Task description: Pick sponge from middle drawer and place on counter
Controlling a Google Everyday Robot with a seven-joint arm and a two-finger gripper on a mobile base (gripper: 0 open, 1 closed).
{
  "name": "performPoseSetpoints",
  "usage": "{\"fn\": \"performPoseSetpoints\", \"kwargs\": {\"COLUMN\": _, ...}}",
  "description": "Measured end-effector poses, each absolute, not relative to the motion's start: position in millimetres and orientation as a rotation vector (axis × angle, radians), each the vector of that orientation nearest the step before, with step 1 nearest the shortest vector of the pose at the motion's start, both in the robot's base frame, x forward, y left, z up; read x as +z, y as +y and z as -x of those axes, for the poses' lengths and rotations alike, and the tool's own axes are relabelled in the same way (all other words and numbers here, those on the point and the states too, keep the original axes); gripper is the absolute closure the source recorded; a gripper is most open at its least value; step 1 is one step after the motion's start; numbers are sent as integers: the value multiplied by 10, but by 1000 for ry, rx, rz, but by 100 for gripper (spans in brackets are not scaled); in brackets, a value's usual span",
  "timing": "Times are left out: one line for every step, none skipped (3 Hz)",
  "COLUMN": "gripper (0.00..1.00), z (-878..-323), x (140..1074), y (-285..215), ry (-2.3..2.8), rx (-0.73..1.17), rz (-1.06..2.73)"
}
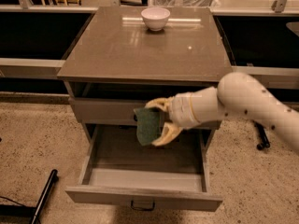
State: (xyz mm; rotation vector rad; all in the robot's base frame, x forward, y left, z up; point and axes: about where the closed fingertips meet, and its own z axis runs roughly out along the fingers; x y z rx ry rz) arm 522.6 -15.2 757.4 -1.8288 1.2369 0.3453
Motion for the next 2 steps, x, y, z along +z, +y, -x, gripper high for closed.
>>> {"fn": "performPoseSetpoints", "kwargs": {"gripper": 100, "z": -5621, "x": 8136, "y": -284, "ry": 1254, "rx": 325, "rz": 1734}}
{"fn": "performPoseSetpoints", "kwargs": {"gripper": 100, "z": -6015, "x": 8408, "y": -430, "ry": 1368, "rx": 309, "rz": 1638}}
